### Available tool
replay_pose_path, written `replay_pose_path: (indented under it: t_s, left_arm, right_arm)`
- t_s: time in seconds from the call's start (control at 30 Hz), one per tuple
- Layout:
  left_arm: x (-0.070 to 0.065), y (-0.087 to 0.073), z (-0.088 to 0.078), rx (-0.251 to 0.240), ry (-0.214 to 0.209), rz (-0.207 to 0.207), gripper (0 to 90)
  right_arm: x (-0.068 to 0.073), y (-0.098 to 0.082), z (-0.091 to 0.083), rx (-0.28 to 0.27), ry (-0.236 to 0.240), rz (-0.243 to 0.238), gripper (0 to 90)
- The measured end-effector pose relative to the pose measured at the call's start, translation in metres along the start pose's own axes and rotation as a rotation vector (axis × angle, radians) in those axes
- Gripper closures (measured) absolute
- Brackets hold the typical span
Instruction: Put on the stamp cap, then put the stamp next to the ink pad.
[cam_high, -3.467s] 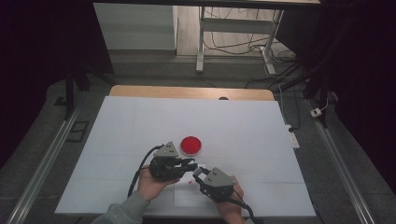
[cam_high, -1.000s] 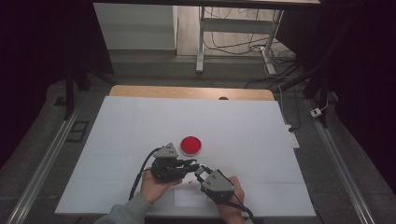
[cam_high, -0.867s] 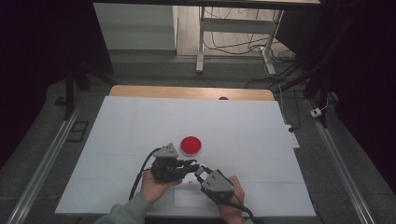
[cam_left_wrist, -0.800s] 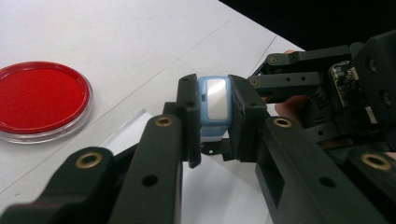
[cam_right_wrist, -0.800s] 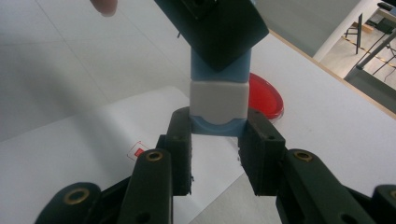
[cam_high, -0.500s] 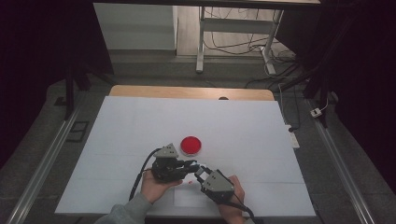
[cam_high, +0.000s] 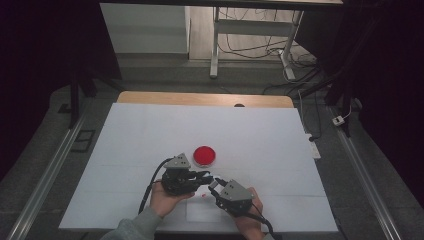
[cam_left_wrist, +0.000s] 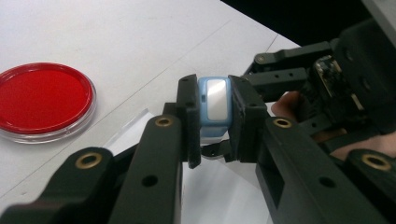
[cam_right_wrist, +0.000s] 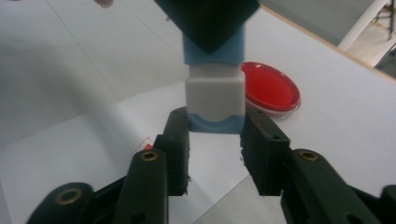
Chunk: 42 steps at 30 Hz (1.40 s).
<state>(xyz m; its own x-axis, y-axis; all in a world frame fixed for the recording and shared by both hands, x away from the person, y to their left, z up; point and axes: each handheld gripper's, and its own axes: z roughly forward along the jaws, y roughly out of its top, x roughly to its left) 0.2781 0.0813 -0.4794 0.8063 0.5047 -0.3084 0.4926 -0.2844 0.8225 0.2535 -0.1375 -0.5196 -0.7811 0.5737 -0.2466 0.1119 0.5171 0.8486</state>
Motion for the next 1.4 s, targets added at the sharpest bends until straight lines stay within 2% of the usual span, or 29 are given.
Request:
replay_pose_path:
  t_s: [0.27,0.47,0.77,0.9,1.2,1.4]
  left_arm:
    - [0.001,0.003,-0.008,-0.02,0.018,0.012,76.1]
    - [0.007,0.005,-0.02,-0.045,0.031,0.024,76.0]
    - [0.012,0.006,-0.034,-0.053,0.067,0.053,76.0]
    - [0.015,0.006,-0.039,-0.058,0.071,0.06,76.0]
    - [0.024,0.006,-0.048,-0.068,0.096,0.058,76.0]
    - [0.033,0.003,-0.052,-0.053,0.152,0.056,76.0]
  right_arm:
    - [-0.009,-0.002,-0.004,-0.004,0.033,0.036,50.8]
    - [-0.025,-0.009,-0.02,0.001,0.049,0.078,47.9]
    - [-0.06,-0.028,-0.054,0.024,0.009,0.156,47.4]
    - [-0.074,-0.036,-0.066,0.026,-0.01,0.172,47.3]
    - [-0.091,-0.05,-0.084,0.036,-0.05,0.201,47.1]
    - [-0.099,-0.058,-0.091,0.05,-0.064,0.219,47.1]
